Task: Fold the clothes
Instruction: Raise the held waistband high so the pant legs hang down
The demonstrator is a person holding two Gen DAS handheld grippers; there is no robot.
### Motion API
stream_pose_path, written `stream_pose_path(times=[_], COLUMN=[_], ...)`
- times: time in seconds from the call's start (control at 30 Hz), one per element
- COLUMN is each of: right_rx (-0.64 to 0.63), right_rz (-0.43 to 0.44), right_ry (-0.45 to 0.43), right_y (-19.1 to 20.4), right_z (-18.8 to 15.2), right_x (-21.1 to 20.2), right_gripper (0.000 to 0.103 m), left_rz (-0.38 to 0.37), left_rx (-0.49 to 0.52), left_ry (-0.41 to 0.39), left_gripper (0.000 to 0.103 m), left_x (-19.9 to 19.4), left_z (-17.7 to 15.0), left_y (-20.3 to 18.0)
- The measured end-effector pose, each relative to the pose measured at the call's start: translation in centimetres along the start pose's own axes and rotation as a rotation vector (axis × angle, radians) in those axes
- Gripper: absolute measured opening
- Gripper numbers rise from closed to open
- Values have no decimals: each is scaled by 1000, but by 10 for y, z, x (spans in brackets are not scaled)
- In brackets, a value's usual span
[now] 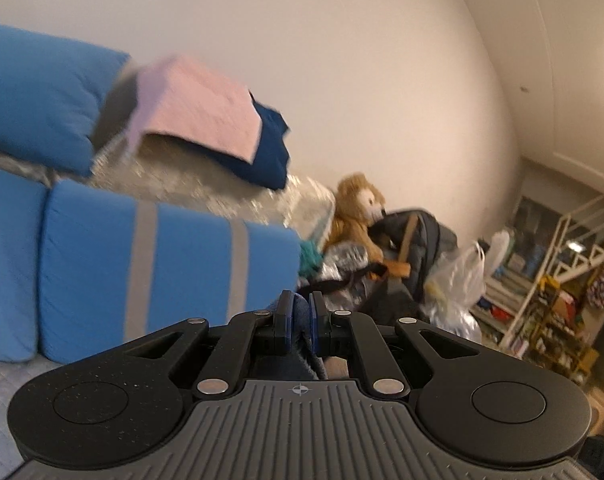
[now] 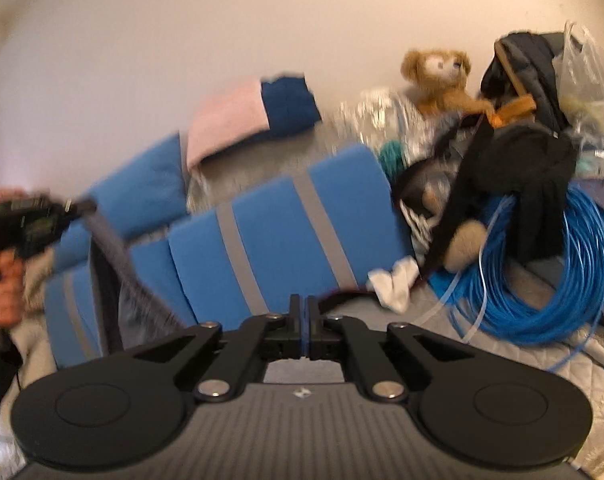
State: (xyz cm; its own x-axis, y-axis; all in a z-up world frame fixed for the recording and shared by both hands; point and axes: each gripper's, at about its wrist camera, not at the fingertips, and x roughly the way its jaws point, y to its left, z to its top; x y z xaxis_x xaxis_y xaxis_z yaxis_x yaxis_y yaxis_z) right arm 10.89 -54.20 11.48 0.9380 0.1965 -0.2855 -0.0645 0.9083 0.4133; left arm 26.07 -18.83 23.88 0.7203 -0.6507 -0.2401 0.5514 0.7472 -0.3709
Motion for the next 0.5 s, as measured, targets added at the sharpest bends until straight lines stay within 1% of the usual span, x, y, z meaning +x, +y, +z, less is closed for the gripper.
stream_pose_path(times=[0.03, 0.07, 0.1, 0.13, 0.17, 0.23, 0.33, 0.43, 0.5], right_rx=[11, 19, 20, 18, 8, -38, -106, -185, -247], right_rz=[19, 41, 62, 83, 98, 116, 90, 110, 120], right_ry=[18, 38, 50, 57, 61, 65, 90, 102, 105], right_y=[-5, -10, -14, -19, -21, -25, -22, -15, -11], right_z=[-8, -15, -23, -31, -38, -51, -67, -83, -92], right_x=[4, 8, 12, 17, 22, 32, 48, 61, 71], right_gripper=[6, 46, 73, 81, 83, 83, 84, 84, 87], left_rz=[-5, -8, -10, -12, -13, -15, -19, -22, -24], left_rx=[0, 2, 7, 11, 15, 24, 37, 50, 59], left_ry=[11, 19, 26, 31, 34, 40, 48, 57, 63], left_gripper=[7, 7, 7, 7, 7, 7, 7, 7, 7], left_x=[5, 8, 10, 11, 9, 6, 0, -5, -8], left_z=[-4, -8, -11, -13, -13, -14, -15, -16, -17], left_y=[-2, -3, -4, -5, -5, -6, -6, -7, -8])
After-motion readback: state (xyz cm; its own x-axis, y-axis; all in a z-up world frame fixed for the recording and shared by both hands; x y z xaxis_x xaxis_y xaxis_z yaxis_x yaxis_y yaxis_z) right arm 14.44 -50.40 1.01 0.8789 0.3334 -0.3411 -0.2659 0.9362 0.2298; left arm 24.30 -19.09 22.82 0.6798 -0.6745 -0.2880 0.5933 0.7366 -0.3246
